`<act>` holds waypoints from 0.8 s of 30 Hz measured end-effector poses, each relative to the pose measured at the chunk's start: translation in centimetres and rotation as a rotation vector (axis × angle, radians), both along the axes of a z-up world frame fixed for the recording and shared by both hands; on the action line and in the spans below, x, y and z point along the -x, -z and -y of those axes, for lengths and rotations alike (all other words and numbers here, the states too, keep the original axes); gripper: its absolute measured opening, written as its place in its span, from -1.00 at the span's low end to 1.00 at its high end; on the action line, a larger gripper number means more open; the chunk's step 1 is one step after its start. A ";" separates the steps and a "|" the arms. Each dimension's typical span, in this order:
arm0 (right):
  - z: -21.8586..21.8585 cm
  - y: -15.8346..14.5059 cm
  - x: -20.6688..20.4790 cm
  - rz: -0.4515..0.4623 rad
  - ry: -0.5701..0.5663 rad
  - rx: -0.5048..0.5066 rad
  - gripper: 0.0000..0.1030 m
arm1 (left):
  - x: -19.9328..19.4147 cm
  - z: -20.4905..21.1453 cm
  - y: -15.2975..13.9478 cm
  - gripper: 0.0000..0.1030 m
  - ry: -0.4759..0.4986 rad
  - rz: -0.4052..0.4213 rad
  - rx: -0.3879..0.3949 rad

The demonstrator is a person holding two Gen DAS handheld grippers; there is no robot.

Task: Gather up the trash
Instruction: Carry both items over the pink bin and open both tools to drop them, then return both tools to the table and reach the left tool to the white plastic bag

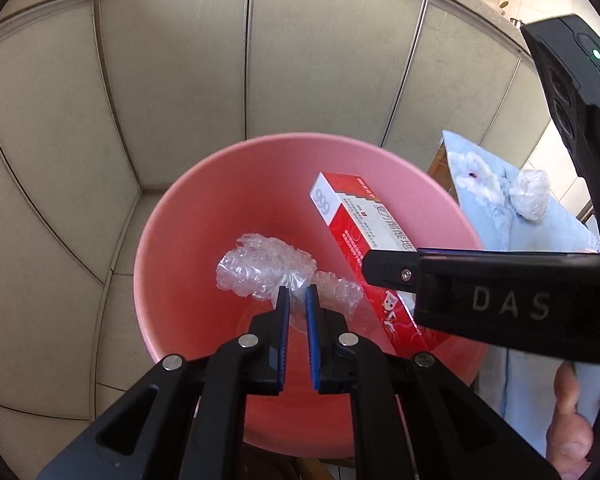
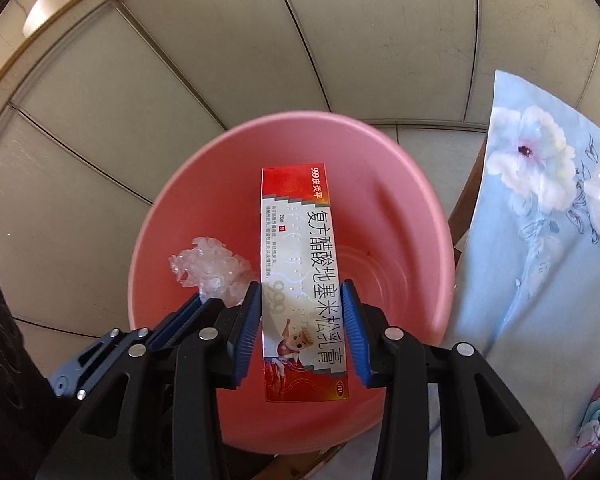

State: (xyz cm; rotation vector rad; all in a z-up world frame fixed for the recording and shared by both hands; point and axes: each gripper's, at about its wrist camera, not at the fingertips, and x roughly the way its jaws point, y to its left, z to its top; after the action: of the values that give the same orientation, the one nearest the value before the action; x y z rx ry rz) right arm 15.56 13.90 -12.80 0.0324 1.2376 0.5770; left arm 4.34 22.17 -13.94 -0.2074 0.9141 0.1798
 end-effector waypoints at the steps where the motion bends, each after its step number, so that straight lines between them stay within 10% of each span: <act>1: 0.1 0.0 0.1 0.023 -0.005 0.010 -0.18 | 0.0 -0.1 0.1 -0.81 -0.007 -0.005 0.000; 24: 7.5 -7.4 6.5 0.259 0.004 -0.047 -0.07 | 2.3 2.4 -4.5 -0.19 0.032 0.100 0.032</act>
State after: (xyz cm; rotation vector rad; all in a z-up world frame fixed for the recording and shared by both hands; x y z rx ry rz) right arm 9.05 6.40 -5.36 -0.0005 0.9720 0.5875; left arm 2.07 19.72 -9.43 -0.2295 0.8212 0.1245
